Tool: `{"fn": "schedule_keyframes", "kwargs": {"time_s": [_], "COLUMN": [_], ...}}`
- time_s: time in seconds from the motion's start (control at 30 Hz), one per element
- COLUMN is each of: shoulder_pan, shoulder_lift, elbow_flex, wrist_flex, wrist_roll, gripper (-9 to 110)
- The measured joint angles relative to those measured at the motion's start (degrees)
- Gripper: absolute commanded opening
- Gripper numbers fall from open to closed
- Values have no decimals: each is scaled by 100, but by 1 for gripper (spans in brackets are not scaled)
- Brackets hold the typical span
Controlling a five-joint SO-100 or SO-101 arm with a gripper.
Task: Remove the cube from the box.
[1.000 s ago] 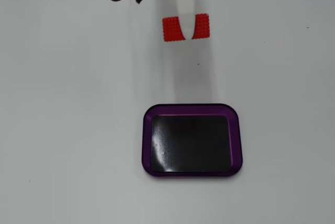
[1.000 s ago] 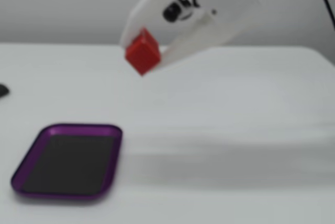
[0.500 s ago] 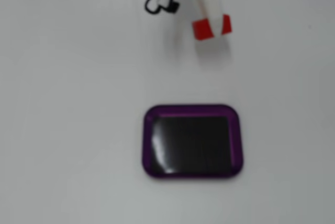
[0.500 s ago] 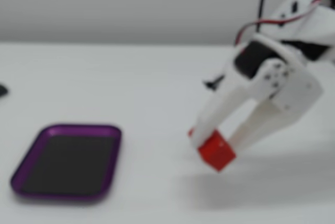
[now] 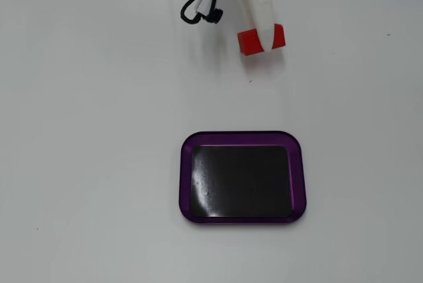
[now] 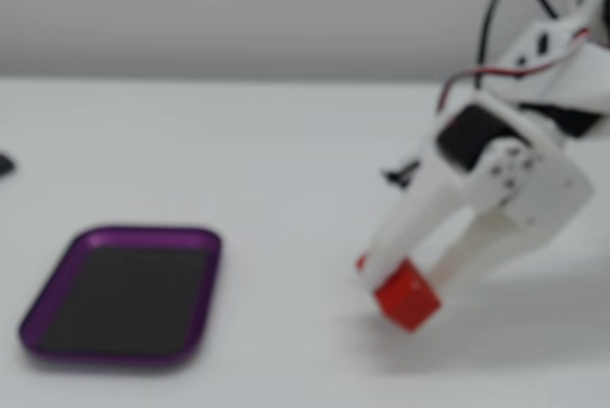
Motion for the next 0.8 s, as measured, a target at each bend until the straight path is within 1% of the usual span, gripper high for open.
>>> {"fn": "schedule_keyframes", "kwargs": {"time_s": [0.2, 0.37, 0.6, 0.8], "shoulder_pan": [0, 0, 18, 861], "shoulder_lift": [0, 9, 9, 9], "elbow_flex": [0, 0, 0, -457], "wrist_flex": [0, 0, 0, 360], "wrist_roll": [0, 0, 0, 0], "gripper": [14, 20, 22, 22]}}
